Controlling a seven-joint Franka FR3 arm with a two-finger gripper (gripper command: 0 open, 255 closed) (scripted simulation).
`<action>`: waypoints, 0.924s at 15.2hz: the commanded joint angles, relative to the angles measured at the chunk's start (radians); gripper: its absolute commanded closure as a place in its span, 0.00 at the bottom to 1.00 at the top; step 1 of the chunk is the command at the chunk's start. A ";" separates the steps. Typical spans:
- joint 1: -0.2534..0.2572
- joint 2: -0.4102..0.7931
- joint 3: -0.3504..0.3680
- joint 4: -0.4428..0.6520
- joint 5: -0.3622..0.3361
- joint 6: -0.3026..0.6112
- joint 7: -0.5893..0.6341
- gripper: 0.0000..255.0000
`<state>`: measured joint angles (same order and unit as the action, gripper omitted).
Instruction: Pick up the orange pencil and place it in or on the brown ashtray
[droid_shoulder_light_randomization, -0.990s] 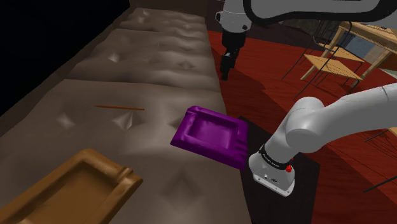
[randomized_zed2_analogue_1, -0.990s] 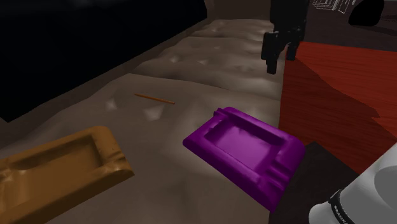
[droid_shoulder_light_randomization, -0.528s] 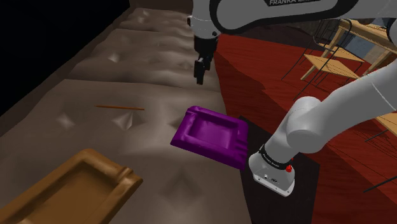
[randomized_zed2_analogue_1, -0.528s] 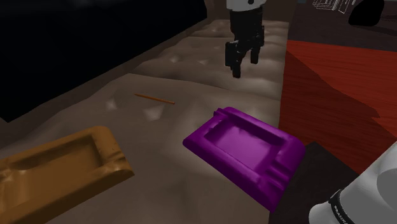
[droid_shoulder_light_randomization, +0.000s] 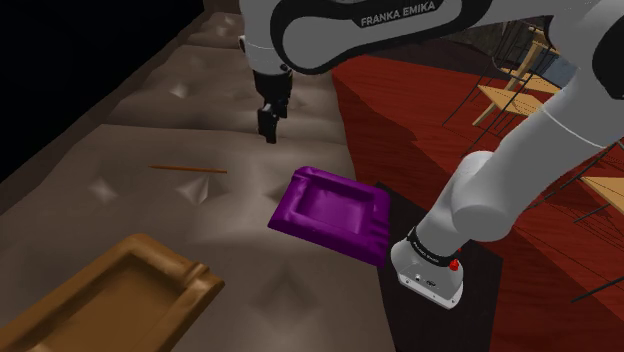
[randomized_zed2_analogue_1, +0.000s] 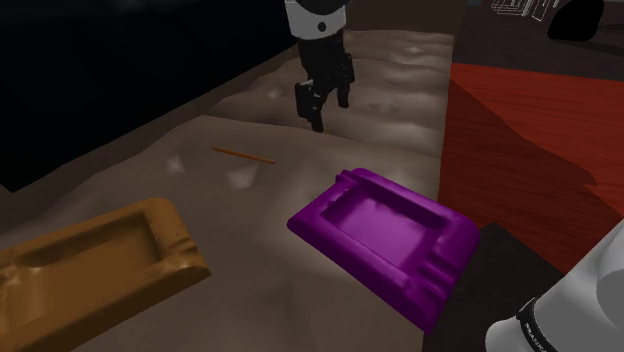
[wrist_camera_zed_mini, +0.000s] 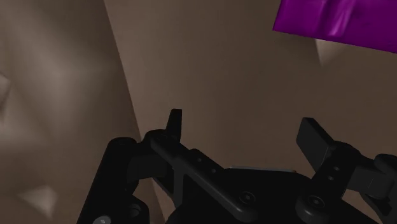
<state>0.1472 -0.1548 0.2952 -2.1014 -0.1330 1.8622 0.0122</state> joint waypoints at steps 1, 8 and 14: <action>0.012 0.063 0.022 0.043 -0.025 0.021 0.016 0.00; 0.073 0.306 0.079 0.255 -0.141 0.040 0.074 0.00; 0.160 0.522 0.099 0.479 -0.252 0.015 0.105 0.00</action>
<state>0.2906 0.3316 0.3913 -1.6523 -0.3649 1.8746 0.1084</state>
